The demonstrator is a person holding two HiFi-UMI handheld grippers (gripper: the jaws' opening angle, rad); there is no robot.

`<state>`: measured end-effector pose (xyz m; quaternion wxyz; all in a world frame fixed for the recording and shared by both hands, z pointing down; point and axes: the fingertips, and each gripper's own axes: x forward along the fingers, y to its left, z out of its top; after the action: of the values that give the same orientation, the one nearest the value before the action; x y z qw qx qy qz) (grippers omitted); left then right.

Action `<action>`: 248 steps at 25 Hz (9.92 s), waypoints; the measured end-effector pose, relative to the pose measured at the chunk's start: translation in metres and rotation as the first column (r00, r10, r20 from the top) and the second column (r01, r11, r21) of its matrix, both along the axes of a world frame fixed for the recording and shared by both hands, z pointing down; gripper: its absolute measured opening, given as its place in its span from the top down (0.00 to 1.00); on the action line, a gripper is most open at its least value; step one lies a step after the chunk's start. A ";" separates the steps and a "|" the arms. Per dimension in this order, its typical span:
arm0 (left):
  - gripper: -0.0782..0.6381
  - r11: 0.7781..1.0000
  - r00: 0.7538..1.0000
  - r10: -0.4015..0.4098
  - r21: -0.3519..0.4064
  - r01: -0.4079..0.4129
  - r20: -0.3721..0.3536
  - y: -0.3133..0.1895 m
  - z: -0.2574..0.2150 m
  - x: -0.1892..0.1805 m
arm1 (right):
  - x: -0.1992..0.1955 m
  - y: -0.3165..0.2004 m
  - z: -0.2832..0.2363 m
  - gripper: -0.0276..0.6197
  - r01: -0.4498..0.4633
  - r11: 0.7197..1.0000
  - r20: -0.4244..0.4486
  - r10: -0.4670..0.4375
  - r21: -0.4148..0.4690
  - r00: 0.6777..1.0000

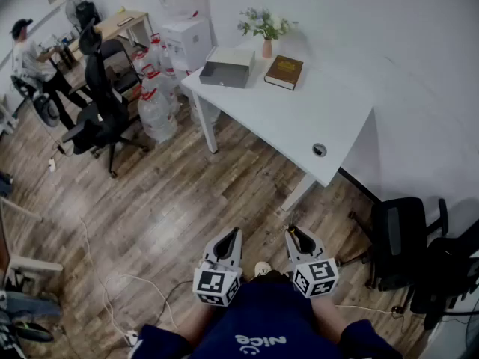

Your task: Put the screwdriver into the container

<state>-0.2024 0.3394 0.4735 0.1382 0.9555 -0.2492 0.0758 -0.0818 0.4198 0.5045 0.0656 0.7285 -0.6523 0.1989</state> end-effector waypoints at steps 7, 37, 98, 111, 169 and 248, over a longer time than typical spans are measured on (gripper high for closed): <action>0.87 1.000 1.000 -0.023 0.002 0.023 0.012 0.000 0.003 0.008 | 0.014 -0.002 -0.004 0.82 0.005 1.000 0.019 -0.005 0.025 1.000; 0.87 0.995 0.996 -0.083 -0.055 0.085 0.037 -0.069 0.033 0.091 | 0.096 -0.072 0.015 0.81 0.060 0.998 0.054 -0.062 0.032 0.997; 0.87 0.968 0.969 -0.249 -0.014 0.249 0.007 -0.474 0.019 0.171 | 0.211 -0.504 -0.033 0.81 0.220 0.974 -0.108 -0.214 0.053 0.971; 0.87 0.951 0.951 -0.309 0.002 0.309 0.005 -0.496 0.013 0.171 | 0.236 -0.581 -0.079 0.81 0.293 0.952 -0.195 -0.272 0.091 0.942; 0.87 0.916 0.912 -0.399 -0.011 0.402 0.101 -0.548 0.017 0.195 | 0.258 -0.811 0.112 0.81 0.521 0.709 -0.046 -0.611 -0.474 0.790; 0.87 0.949 0.948 -0.316 -0.023 0.315 -0.044 -0.528 0.000 0.203 | 0.275 -0.623 -0.052 0.71 0.318 0.948 -0.229 -0.313 -0.014 0.922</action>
<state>0.0006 -0.1891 0.4739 0.1620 0.9038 -0.3948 0.0323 0.1928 -0.2031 0.4530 0.1629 0.6325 -0.7515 0.0931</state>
